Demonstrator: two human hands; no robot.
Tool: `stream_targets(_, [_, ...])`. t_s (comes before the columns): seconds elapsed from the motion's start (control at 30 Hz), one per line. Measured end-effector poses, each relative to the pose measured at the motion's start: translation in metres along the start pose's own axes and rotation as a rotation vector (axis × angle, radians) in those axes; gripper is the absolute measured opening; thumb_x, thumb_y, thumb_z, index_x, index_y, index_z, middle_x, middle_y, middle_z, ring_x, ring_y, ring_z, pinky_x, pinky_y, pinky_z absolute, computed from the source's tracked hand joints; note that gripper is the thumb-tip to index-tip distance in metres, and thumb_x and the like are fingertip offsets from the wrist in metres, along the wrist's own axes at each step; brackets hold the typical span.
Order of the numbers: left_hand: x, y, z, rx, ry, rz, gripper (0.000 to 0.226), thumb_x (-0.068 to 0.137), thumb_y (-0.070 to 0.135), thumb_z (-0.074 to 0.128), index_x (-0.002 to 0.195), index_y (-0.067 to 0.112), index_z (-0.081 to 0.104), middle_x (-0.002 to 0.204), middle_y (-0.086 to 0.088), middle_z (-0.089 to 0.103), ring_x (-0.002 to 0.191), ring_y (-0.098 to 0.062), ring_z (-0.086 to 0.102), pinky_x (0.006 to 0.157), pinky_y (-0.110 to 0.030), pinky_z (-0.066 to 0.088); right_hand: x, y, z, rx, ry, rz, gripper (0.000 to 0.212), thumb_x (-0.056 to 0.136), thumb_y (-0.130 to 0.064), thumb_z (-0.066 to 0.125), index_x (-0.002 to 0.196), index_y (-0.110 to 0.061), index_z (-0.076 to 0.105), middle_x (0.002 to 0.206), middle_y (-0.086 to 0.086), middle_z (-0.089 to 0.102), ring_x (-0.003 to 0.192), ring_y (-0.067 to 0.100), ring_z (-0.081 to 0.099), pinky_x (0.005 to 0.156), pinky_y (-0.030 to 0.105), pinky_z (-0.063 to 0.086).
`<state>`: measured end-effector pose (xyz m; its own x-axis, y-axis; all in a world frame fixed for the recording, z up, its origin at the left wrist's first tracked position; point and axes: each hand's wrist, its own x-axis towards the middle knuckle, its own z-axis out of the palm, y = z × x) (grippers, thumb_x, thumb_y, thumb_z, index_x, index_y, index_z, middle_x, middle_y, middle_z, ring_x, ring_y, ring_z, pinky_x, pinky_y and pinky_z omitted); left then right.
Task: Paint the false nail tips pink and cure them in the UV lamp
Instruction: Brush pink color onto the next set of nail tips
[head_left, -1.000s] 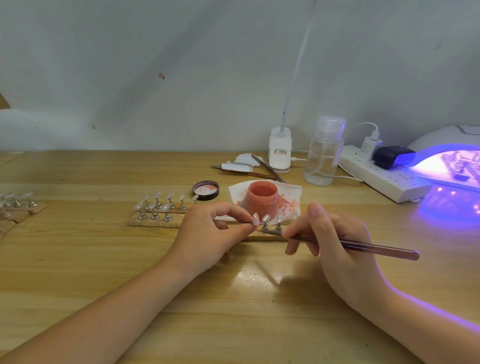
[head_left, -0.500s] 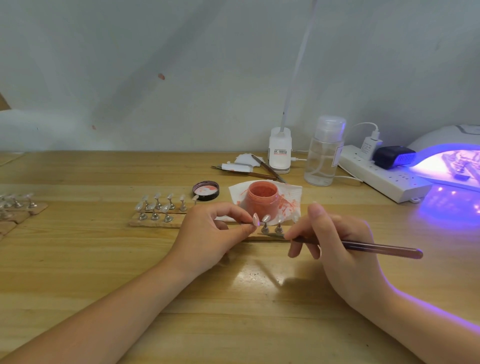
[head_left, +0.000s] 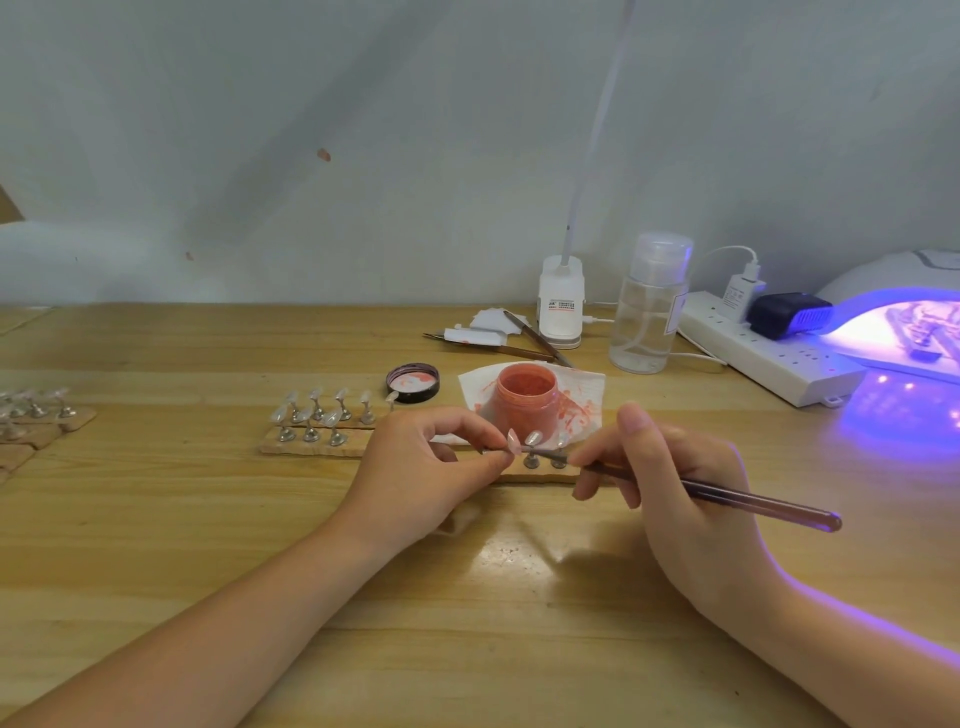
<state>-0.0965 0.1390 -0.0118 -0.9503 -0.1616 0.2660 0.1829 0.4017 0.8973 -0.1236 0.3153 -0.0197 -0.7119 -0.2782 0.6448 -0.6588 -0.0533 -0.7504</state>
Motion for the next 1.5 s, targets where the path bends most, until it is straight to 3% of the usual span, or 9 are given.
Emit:
stream_targets(0.13, [-0.0003,0.0009,0.0006,-0.014,0.011,-0.003,0.015,0.07,0.012,0.077,0.063,0.023,0.069,0.057,0.012,0.064,0.041,-0.006,0.035,0.04,-0.012,0.031,0.0024,-0.0002,0.0008,-0.11,-0.033,0.02,0.034,0.093,-0.032,0.049,0.07,-0.014,0.067,0.058,-0.001,0.064,0.052,-0.001,0.054,0.055,0.004,0.035])
stream_targets(0.33, [-0.0004,0.0018,-0.0004,-0.003,-0.003,0.004,0.015,0.07,0.013,0.077,0.064,0.024,0.069,0.058,0.015,0.063,0.04,-0.004,0.034,0.041,-0.011,0.029,-0.0011,-0.0023,0.0012,0.001,-0.013,0.014,0.044,0.088,-0.033,0.04,0.064,-0.009,0.067,0.053,0.003,0.062,0.049,-0.003,0.053,0.055,0.003,0.036])
stream_targets(0.63, [-0.0001,0.001,-0.0001,0.0,-0.001,-0.002,0.015,0.07,0.014,0.077,0.063,0.025,0.07,0.064,0.01,0.066,0.043,-0.008,0.037,0.042,-0.012,0.031,-0.0003,-0.0021,0.0012,-0.011,-0.037,0.035,0.04,0.092,-0.03,0.048,0.065,-0.008,0.068,0.052,0.001,0.062,0.047,-0.001,0.053,0.053,0.002,0.034])
stream_targets(0.83, [0.0003,0.0008,0.0002,0.014,-0.003,0.01,0.011,0.07,0.013,0.078,0.066,0.021,0.071,0.074,0.005,0.071,0.042,-0.006,0.036,0.042,-0.013,0.033,0.0017,0.0012,0.0014,-0.127,-0.012,-0.018,0.036,0.09,-0.034,0.04,0.071,-0.019,0.067,0.059,-0.005,0.064,0.056,0.0,0.059,0.057,0.01,0.042])
stream_targets(0.93, [-0.0001,-0.0001,0.0008,0.007,0.001,0.01,0.014,0.071,0.012,0.078,0.064,0.021,0.069,0.055,0.014,0.063,0.037,-0.003,0.034,0.04,-0.01,0.03,0.0002,0.0013,0.0016,-0.13,-0.022,0.024,0.037,0.088,-0.039,0.041,0.069,-0.022,0.068,0.061,-0.005,0.066,0.06,0.005,0.063,0.061,0.02,0.049])
stream_targets(1.07, [0.0003,-0.0011,0.0004,0.023,0.002,0.002,0.012,0.072,0.012,0.077,0.066,0.019,0.069,0.045,0.019,0.056,0.035,-0.003,0.034,0.04,-0.008,0.027,-0.0024,-0.0009,0.0016,-0.04,-0.013,0.016,0.044,0.089,-0.035,0.04,0.063,-0.012,0.068,0.053,0.0,0.062,0.047,-0.001,0.053,0.054,0.005,0.036])
stream_targets(1.23, [0.0001,-0.0008,0.001,0.008,0.004,0.014,0.01,0.071,0.013,0.077,0.066,0.018,0.07,0.051,0.016,0.062,0.035,-0.002,0.034,0.041,-0.012,0.03,0.0017,0.0004,0.0012,-0.16,-0.022,0.03,0.04,0.088,-0.041,0.04,0.07,-0.019,0.068,0.061,-0.005,0.065,0.062,0.007,0.064,0.061,0.03,0.051])
stream_targets(1.37, [0.0012,-0.0014,0.001,0.024,-0.002,0.008,0.012,0.072,0.01,0.076,0.066,0.018,0.069,0.041,0.019,0.053,0.032,-0.002,0.034,0.038,-0.01,0.027,-0.0014,-0.0001,0.0014,-0.041,-0.014,0.025,0.045,0.089,-0.036,0.041,0.063,-0.012,0.069,0.053,0.0,0.062,0.048,0.001,0.055,0.055,0.01,0.04])
stream_targets(1.5, [0.0012,-0.0022,0.0006,0.008,-0.003,0.023,0.011,0.07,0.015,0.077,0.064,0.021,0.07,0.06,0.012,0.067,0.036,-0.003,0.035,0.039,-0.014,0.032,0.0002,0.0014,0.0012,-0.12,0.0,-0.015,0.038,0.09,-0.034,0.041,0.07,-0.016,0.069,0.058,-0.005,0.064,0.053,0.0,0.057,0.056,0.011,0.041])
